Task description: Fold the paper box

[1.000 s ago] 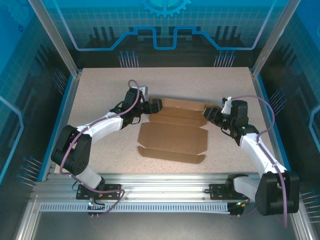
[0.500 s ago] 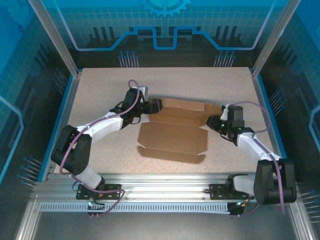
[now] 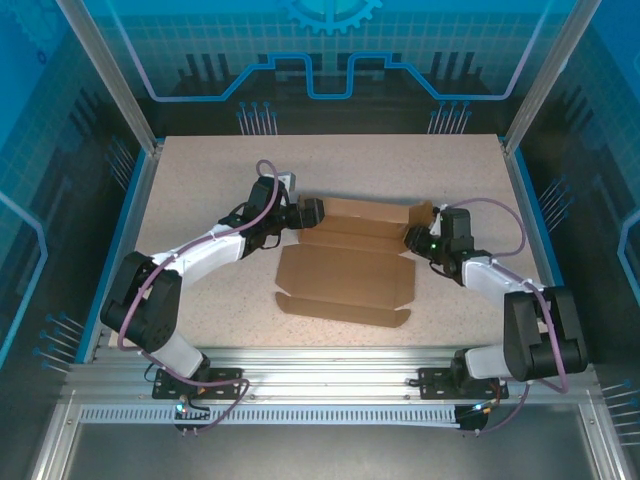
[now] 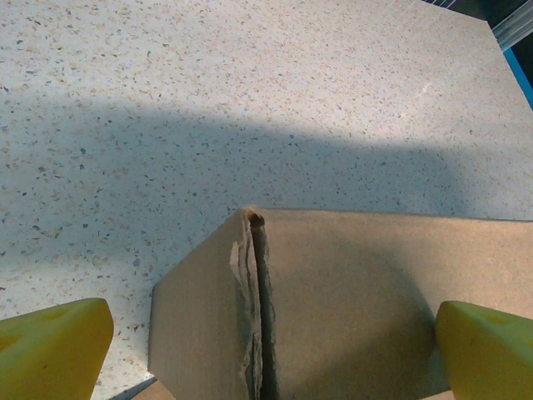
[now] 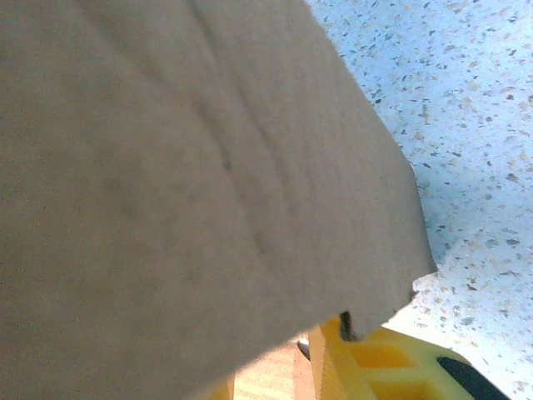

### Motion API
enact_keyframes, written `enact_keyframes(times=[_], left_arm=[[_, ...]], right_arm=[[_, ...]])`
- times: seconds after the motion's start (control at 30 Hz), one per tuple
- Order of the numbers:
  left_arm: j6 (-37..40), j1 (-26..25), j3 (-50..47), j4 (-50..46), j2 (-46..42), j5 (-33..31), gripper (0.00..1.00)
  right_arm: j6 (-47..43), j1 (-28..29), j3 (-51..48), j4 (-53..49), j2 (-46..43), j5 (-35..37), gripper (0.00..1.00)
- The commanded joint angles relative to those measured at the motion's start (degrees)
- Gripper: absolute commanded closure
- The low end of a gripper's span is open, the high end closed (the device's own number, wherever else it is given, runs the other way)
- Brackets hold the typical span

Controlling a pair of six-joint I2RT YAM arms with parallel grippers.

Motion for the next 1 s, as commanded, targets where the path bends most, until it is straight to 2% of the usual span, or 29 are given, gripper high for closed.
enact_keyframes(times=[0.0,0.13,0.27,0.47,0.57,0.67,0.8,0.9,0.97], left_arm=[[1.2,-0.3,0.3,-5.6,-0.2,-1.8,0.01],[1.3,-0.2,0.2,-5.9,-0.3,-1.9,0.01],[1.5,-0.3,0.2,-6.1,-0.5,-2.2,0.01],[1.4,-0.3,0.2,-5.8,-0.3,-1.8,0.01],[1.2,-0.3,0.2,-5.6,-0.3,-1.9,0.01],[1.2,-0.3,0.1,-5.7,-0.5,-1.8,0.01],[1.2,-0.3,0.1,-5.8,-0.6,-1.8,0.01],[1.5,-0.3,0.1,-6.0,-0.7,-1.8,0.01],[1.5,-0.3,0.1,-6.0,-0.7,-1.8,0.01]], right_arm=[[1.1,1.6,0.6,-1.0,1.6,3.6,0.7],[1.8,2.2,-0.1,-3.7,0.2,8.9,0.69],[-0.1,1.5,-1.2,-5.8,-3.8,11.5,0.63],[-5.9,-3.6,0.9,-6.4,-3.9,5.3,0.57],[-7.6,-4.8,2.3,-7.2,-3.0,4.4,0.56],[-8.5,-4.8,2.4,-6.6,-1.8,0.9,0.55],[-7.0,-4.1,0.7,-5.6,-1.1,2.6,0.52],[-5.9,-4.1,-0.8,-3.7,-1.1,1.0,0.46],[-5.4,-4.0,-1.2,-2.5,-0.7,-1.2,0.46]])
